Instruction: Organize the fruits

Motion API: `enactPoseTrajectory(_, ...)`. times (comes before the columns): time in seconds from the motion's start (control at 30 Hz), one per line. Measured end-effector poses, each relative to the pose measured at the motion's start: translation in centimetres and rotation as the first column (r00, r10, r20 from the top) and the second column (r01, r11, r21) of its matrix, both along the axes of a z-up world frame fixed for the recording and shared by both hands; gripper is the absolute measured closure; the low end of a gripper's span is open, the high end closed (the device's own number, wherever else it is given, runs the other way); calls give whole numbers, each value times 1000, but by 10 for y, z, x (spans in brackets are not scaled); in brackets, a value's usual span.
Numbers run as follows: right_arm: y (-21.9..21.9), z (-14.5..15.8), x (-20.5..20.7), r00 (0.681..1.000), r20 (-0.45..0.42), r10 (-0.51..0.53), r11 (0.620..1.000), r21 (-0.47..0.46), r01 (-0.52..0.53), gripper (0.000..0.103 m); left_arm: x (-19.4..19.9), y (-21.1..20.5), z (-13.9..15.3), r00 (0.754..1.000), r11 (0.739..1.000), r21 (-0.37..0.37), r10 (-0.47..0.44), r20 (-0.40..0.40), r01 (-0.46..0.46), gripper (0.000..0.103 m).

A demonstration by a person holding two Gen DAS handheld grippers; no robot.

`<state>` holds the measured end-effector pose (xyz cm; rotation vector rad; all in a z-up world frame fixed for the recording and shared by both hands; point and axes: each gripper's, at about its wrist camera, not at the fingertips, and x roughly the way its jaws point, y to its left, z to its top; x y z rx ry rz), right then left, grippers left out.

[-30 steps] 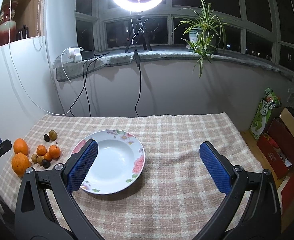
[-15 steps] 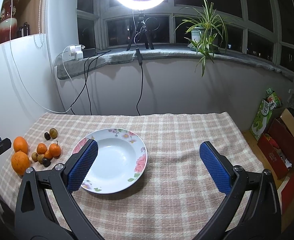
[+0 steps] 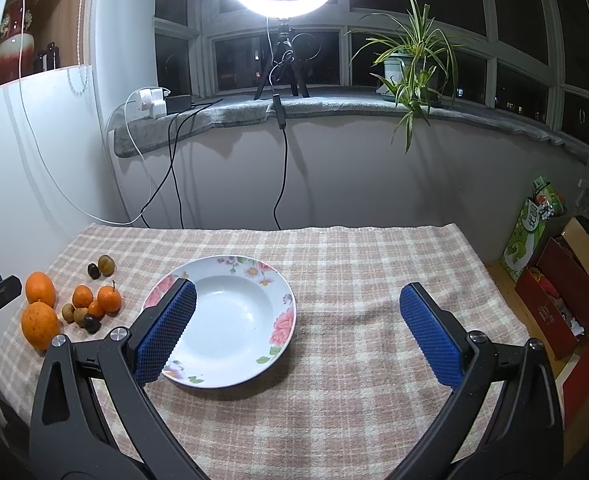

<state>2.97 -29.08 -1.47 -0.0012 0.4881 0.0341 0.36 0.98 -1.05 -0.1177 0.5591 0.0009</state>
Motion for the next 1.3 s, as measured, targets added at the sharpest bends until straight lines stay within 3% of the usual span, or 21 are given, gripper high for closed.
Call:
enactPoseTrajectory(0.63, 20, -9, 8, 999, -32, 36, 999, -30, -37, 0, 2, 18, -10, 1000, 999, -34, 15, -16, -16, 22)
enactPoseTrajectory(0.9, 42, -12, 16, 990, -64, 123, 992, -3, -124, 0, -3, 38, -19, 999, 997, -68, 24, -34, -27, 22)
enactPoseTrajectory(1.07, 62, -16, 23, 972, -98, 211, 977, 29, -210, 0, -7, 60, -31, 997, 991, -126, 31, -64, -39, 22)
enactPoseTrajectory(1.3, 102, -20, 33, 923, -154, 353, 935, 39, -352, 0, -11, 81, -51, 991, 986, -149, 60, -118, -78, 22)
